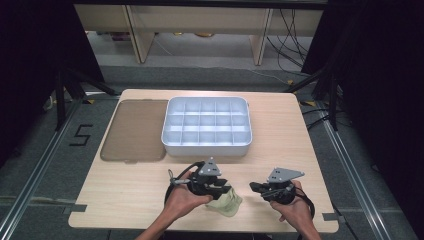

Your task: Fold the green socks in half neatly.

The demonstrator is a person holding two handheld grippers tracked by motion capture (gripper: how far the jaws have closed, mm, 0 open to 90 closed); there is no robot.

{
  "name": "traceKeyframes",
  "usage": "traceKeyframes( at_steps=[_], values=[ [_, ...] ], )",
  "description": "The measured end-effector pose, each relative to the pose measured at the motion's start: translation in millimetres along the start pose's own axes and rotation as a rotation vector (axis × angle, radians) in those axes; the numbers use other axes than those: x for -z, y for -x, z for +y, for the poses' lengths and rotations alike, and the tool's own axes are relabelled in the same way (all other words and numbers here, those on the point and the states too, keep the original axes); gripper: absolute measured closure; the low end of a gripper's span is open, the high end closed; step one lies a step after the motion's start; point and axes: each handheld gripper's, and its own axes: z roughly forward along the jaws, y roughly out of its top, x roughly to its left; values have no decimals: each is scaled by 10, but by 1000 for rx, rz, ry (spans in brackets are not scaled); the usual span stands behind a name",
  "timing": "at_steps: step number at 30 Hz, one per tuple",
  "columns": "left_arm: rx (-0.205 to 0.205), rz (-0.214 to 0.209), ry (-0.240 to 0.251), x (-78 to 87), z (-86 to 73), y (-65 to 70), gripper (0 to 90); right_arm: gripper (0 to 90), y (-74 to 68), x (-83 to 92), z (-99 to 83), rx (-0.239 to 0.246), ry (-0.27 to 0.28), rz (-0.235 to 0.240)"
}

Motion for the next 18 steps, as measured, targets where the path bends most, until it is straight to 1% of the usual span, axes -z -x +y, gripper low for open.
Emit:
traceKeyframes(
  at_steps=[1,2,3,4,5,6,7,8,9,10,11,12,13,14,15,16,17,18],
  values=[
    [7,9,7,45,-31,-23,723,895,0,0,0,0,0,0],
    [12,32,3,124,-112,-79,741,892,-19,0,12,-9,2,12],
    [12,32,3,124,-112,-79,747,890,-32,2,21,-9,6,0],
    [1,50,-19,187,-201,-131,749,887,-48,3,35,-2,14,3],
    [1,50,-19,187,-201,-131,751,881,-73,3,54,-2,18,13],
    [2,70,-41,231,-298,-179,751,875,-100,5,77,6,25,23],
    [21,71,-45,244,-348,-196,754,870,-143,8,101,-2,31,37],
    [17,73,-49,258,-388,-219,755,867,-173,3,124,12,44,39],
    [17,73,-49,258,-388,-219,756,867,-173,3,124,12,44,39],
    [42,82,-49,267,-438,-230,756,866,-217,0,146,12,49,50],
    [33,84,-61,290,-487,-255,759,861,-298,-25,188,31,45,70],
    [33,84,-61,290,-487,-255,759,857,-343,-46,202,34,39,79],
    [49,89,-59,295,-514,-259,759,857,-343,-46,202,34,39,79],
    [40,96,-68,316,-547,-278,759,852,-405,-95,224,41,23,93],
    [40,96,-68,316,-547,-278,759,852,-405,-95,224,41,23,93],
    [50,91,-60,321,-567,-272,759,854,-453,-139,238,44,14,93],
    [50,91,-60,321,-567,-272,759,856,-455,-159,245,60,5,92],
    [51,90,-53,319,-569,-269,758,858,-458,-176,244,62,-8,91]
  ],
)
